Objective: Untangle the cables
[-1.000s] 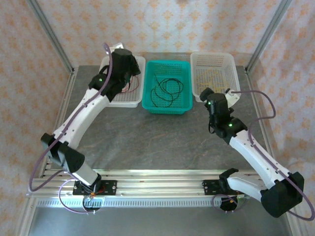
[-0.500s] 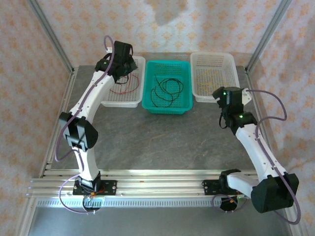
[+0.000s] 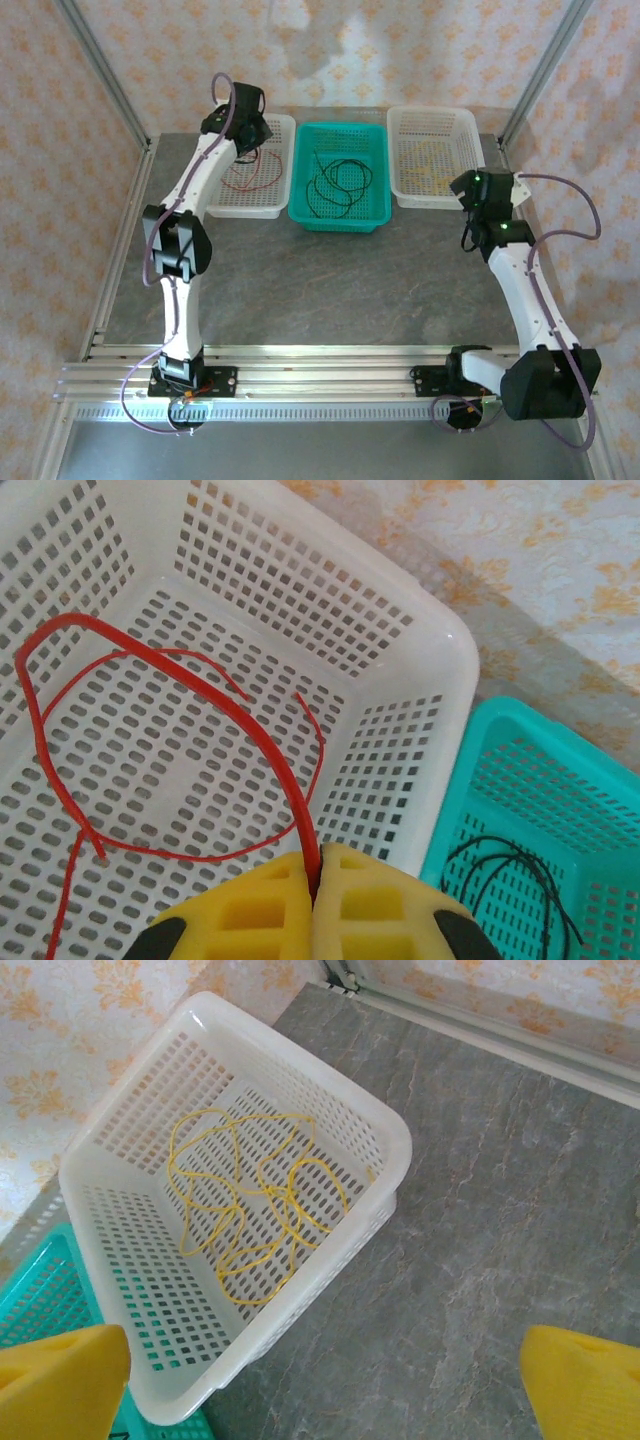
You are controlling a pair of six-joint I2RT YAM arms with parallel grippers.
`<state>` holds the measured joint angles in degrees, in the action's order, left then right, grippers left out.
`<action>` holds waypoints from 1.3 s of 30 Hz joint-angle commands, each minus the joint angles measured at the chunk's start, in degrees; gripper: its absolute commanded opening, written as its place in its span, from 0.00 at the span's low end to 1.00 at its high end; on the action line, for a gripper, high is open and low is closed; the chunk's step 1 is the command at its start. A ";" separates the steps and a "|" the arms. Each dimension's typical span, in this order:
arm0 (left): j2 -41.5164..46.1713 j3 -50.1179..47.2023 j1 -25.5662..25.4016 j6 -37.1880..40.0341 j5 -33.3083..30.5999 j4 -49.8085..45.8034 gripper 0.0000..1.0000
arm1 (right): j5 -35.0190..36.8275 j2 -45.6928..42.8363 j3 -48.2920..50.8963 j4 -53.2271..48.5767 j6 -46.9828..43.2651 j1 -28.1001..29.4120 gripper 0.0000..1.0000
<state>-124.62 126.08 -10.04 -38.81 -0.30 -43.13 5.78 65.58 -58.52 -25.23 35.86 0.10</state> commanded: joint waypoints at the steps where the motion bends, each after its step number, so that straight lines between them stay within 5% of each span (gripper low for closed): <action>1: -3.27 3.60 1.29 -0.91 2.06 -2.04 0.00 | 1.26 0.88 -1.92 1.42 -2.34 -1.17 1.00; 9: -9.60 7.50 2.73 -2.48 6.14 -3.66 0.05 | -8.95 4.97 -1.89 8.93 -6.18 -1.86 1.00; 15: -10.47 7.50 2.91 -1.89 7.30 -4.18 0.67 | -14.03 9.41 -3.61 10.42 -9.84 -1.86 1.00; 19: -8.80 7.60 2.90 -0.94 6.49 -5.07 0.98 | -14.16 10.74 -4.05 12.68 -12.68 -1.39 1.00; 25: 0.96 -0.40 2.84 0.75 -0.51 -3.49 0.99 | -13.33 12.69 -4.23 17.20 -17.84 1.80 1.00; 32: 24.25 -29.07 2.83 -1.06 -6.95 10.83 0.99 | -16.14 11.15 0.25 24.07 -23.08 6.36 1.00; 39: 46.23 -59.86 3.03 4.68 -11.53 26.61 0.99 | -8.32 2.52 10.12 24.89 -22.18 6.59 1.00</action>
<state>-82.85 76.53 -7.44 -37.54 -7.84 -25.08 -7.20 72.10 -51.64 -2.39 14.90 6.81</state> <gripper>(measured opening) 0.994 0.996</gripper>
